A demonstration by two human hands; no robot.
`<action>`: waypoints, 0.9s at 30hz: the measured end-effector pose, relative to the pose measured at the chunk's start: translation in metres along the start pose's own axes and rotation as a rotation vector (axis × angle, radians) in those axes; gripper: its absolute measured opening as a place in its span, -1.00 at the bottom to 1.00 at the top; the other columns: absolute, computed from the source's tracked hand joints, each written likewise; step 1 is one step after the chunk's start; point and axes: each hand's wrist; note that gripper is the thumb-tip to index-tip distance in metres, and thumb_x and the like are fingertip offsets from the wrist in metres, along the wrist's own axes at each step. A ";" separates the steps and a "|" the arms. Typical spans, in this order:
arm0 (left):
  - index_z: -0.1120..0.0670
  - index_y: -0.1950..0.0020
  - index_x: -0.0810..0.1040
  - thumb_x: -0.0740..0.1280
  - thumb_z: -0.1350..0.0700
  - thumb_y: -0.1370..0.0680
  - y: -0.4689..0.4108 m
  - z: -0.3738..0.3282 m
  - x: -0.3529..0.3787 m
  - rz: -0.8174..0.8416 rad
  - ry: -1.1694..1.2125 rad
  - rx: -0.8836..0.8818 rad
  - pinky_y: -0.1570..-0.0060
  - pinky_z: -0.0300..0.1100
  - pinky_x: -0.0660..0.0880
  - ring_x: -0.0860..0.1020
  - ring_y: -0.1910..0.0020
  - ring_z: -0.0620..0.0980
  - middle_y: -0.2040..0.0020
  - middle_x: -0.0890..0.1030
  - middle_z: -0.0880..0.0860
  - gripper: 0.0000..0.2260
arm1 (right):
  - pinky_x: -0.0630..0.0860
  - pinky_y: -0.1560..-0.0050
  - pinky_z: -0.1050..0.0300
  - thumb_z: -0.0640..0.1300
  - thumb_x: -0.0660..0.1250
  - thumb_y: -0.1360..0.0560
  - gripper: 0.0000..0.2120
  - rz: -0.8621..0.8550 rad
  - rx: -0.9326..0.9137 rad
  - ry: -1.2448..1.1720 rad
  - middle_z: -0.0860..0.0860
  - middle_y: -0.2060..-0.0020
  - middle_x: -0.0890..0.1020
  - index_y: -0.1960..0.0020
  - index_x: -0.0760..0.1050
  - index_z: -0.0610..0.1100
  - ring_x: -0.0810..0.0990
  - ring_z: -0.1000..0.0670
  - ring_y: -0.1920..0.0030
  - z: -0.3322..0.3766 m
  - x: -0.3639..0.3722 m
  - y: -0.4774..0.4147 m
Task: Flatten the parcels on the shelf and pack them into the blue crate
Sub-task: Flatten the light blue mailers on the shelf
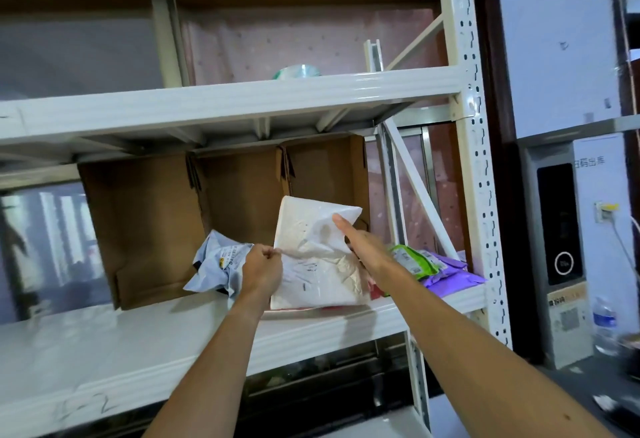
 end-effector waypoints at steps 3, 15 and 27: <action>0.06 -0.03 0.56 0.26 0.05 -0.63 -0.002 0.009 -0.008 0.029 -0.020 0.032 -0.21 0.05 0.50 0.54 -0.09 0.11 -0.02 0.60 0.05 -0.87 | 0.58 0.13 0.14 0.34 0.46 -0.36 -0.50 0.053 -0.043 -0.044 0.05 0.14 0.74 0.01 0.65 -0.07 0.71 0.02 0.12 0.005 0.010 0.005; 0.02 0.06 0.59 0.32 -0.32 -0.52 -0.002 0.018 -0.035 0.044 -0.085 0.156 0.09 -0.18 0.37 0.53 0.02 -0.10 0.06 0.60 -0.09 -0.60 | 0.45 0.05 0.10 -0.19 0.39 -0.53 -0.90 -0.074 0.029 -0.034 0.00 0.15 0.58 0.10 0.48 -0.14 0.52 0.07 0.18 0.020 0.018 -0.004; 0.07 -0.06 0.54 0.38 -0.56 -0.21 -0.007 0.022 -0.039 -0.135 -0.068 0.110 -0.02 -0.05 0.51 0.56 -0.02 0.01 0.03 0.59 -0.02 -0.22 | 0.45 0.25 0.24 -0.22 0.35 -0.54 -0.82 -0.007 -0.228 -0.107 0.06 0.04 0.64 -0.12 0.56 -0.07 0.59 0.06 0.06 0.066 0.030 0.011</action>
Point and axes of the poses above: each hand's wrist, its own y-axis away from the middle knuckle, its own x-axis out of the palm, z = x × y
